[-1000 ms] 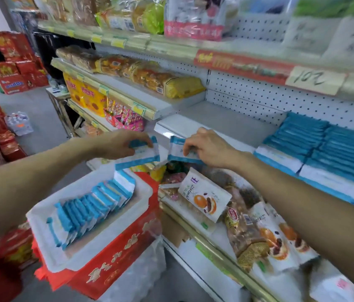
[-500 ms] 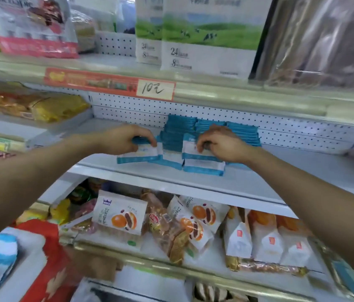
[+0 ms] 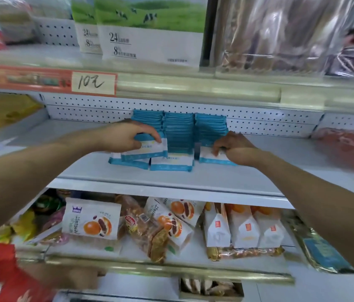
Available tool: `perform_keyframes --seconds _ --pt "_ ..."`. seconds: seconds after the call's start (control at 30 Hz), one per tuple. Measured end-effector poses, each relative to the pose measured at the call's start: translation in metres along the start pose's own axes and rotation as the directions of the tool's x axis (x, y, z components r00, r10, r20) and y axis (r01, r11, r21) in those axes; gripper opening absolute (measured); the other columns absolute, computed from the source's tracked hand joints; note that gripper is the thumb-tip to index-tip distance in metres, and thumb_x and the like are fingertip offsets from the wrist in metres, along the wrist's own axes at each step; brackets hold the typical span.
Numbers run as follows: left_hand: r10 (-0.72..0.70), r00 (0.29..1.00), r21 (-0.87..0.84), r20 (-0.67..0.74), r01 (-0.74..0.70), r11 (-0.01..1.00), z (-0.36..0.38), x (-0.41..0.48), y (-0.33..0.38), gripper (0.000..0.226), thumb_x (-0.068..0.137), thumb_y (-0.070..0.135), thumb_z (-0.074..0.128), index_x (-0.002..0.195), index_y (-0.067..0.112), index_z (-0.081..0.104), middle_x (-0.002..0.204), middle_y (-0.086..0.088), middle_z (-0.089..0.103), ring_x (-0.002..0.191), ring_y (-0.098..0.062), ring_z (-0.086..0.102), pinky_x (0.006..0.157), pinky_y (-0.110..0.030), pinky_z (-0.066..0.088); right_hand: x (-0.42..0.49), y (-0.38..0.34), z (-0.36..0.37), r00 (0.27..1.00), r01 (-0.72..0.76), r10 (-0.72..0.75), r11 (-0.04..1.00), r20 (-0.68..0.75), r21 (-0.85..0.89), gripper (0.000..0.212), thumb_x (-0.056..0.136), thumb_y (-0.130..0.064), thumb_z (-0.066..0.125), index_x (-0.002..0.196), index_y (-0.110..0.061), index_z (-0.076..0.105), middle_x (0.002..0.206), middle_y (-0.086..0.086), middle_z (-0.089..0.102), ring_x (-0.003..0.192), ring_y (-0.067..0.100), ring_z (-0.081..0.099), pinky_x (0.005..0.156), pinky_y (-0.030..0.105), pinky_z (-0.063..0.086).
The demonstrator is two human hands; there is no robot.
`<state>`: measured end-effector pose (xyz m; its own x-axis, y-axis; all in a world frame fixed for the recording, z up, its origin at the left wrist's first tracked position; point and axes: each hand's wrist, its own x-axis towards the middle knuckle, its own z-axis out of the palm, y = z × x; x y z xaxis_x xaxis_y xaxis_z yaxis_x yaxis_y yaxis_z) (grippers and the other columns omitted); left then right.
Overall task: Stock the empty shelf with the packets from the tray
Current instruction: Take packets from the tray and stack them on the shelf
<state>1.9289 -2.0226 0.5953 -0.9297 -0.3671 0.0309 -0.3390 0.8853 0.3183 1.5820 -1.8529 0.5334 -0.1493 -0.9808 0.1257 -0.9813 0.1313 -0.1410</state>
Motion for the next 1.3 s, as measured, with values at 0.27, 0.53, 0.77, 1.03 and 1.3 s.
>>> perform_keyframes --seconds 0.27,0.53,0.77,1.03,1.3 --pt "-0.053 0.998 -0.025 0.017 0.054 0.998 -0.003 0.009 0.005 0.055 0.094 0.000 0.059 0.123 0.046 0.064 0.139 0.021 0.055 0.129 -0.005 0.049 0.109 -0.029 0.039 0.023 0.004 0.020 0.982 0.155 -0.170 0.973 -0.076 -0.171 0.038 0.087 0.001 0.051 0.092 -0.036 0.056 0.107 -0.015 0.057 0.094 0.013 0.037 0.082 0.034 0.028" --pt "-0.070 0.997 -0.039 0.024 0.071 0.997 -0.002 0.032 0.015 0.055 0.095 0.003 0.059 0.124 0.049 0.062 0.139 0.021 0.054 0.124 -0.005 0.050 0.100 -0.018 0.040 0.025 0.008 0.033 0.970 0.128 -0.155 0.981 -0.187 -0.147 0.029 0.088 -0.008 0.057 0.083 -0.037 0.053 0.105 -0.009 0.038 0.099 0.015 0.036 0.087 0.030 0.025" --pt "-0.025 0.997 -0.065 0.070 0.030 0.997 0.004 0.064 0.036 0.058 0.096 0.006 0.059 0.125 0.057 0.057 0.148 0.025 0.048 0.140 -0.003 0.041 0.117 -0.035 0.036 0.020 0.018 0.027 0.981 0.102 -0.102 0.995 -0.168 -0.005 0.024 0.095 -0.019 0.058 0.080 -0.036 0.065 0.134 -0.011 0.044 0.127 0.015 0.035 0.100 0.033 0.023" --pt "0.078 0.991 -0.094 0.110 -0.067 0.993 0.022 0.114 0.065 0.061 0.094 0.004 0.056 0.124 0.057 0.058 0.148 0.025 0.048 0.138 0.003 0.040 0.118 -0.033 0.035 0.008 0.044 0.018 0.971 0.033 -0.002 0.992 -0.240 0.126 0.027 0.094 -0.015 0.060 0.081 -0.037 0.067 0.133 -0.013 0.047 0.125 0.014 0.039 0.092 0.033 0.021" --pt "0.181 0.964 -0.060 0.196 -0.172 0.983 0.053 0.179 0.095 0.070 0.088 -0.005 0.052 0.126 0.054 0.058 0.150 0.018 0.049 0.138 -0.006 0.042 0.119 -0.038 0.034 -0.010 0.090 0.011 0.941 -0.094 0.139 0.983 -0.308 0.158 0.026 0.094 -0.011 0.064 0.093 -0.036 0.069 0.133 -0.002 0.052 0.125 0.026 0.048 0.103 0.043 0.033"
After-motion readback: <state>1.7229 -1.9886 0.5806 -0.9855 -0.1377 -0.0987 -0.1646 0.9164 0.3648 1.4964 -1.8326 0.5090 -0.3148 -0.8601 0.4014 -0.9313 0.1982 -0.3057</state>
